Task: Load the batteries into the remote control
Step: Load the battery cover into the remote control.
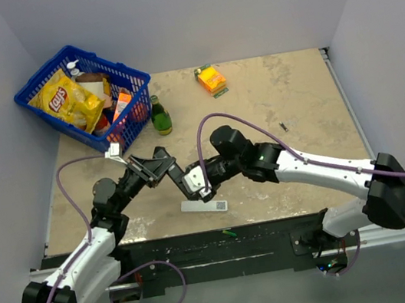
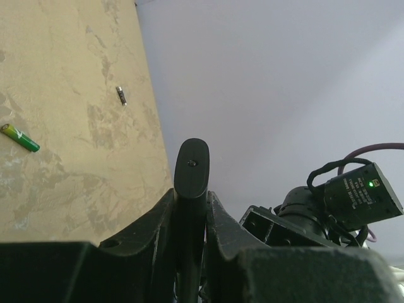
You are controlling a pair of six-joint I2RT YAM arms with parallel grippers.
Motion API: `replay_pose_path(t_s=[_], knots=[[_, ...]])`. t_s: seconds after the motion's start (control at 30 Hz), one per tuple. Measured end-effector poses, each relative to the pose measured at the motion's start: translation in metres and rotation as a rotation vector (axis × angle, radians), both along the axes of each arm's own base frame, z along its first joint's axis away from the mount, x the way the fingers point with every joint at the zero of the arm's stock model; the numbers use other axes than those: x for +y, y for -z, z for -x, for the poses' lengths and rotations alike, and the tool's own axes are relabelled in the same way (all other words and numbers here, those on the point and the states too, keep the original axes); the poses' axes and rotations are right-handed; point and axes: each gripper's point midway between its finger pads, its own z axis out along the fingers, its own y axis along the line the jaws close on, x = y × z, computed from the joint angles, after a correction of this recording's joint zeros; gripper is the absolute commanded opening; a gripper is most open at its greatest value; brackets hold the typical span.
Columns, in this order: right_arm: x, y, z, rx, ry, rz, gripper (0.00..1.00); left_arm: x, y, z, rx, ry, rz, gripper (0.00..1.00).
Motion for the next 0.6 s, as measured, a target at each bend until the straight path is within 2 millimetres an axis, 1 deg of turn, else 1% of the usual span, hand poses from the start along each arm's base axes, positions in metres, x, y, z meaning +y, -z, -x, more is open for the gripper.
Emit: replay_pose_path(t_s=[0.1, 0.3, 0.37, 0.47, 0.53, 0.6], knots=[[0.000, -0.003, -0.003, -0.004, 0.002, -0.012, 0.52, 0.000, -0.004, -0.002, -0.008, -0.007, -0.004, 0.00], [0.000, -0.001, -0.005, 0.003, 0.004, -0.009, 0.54, 0.001, 0.000, -0.006, 0.004, -0.023, -0.022, 0.00], [-0.002, -0.003, -0.007, 0.005, 0.014, -0.012, 0.56, -0.001, 0.000, -0.009, -0.003, -0.025, -0.042, 0.00], [-0.010, -0.012, -0.012, 0.003, 0.053, -0.029, 0.60, -0.007, -0.010, -0.016, -0.041, -0.021, -0.088, 0.00], [-0.018, -0.021, -0.017, 0.001, 0.100, -0.044, 0.65, -0.011, -0.022, -0.019, -0.101, -0.017, -0.115, 0.00], [-0.025, -0.033, -0.023, -0.009, 0.152, -0.073, 0.69, -0.016, -0.030, -0.018, -0.164, 0.000, -0.142, 0.00]])
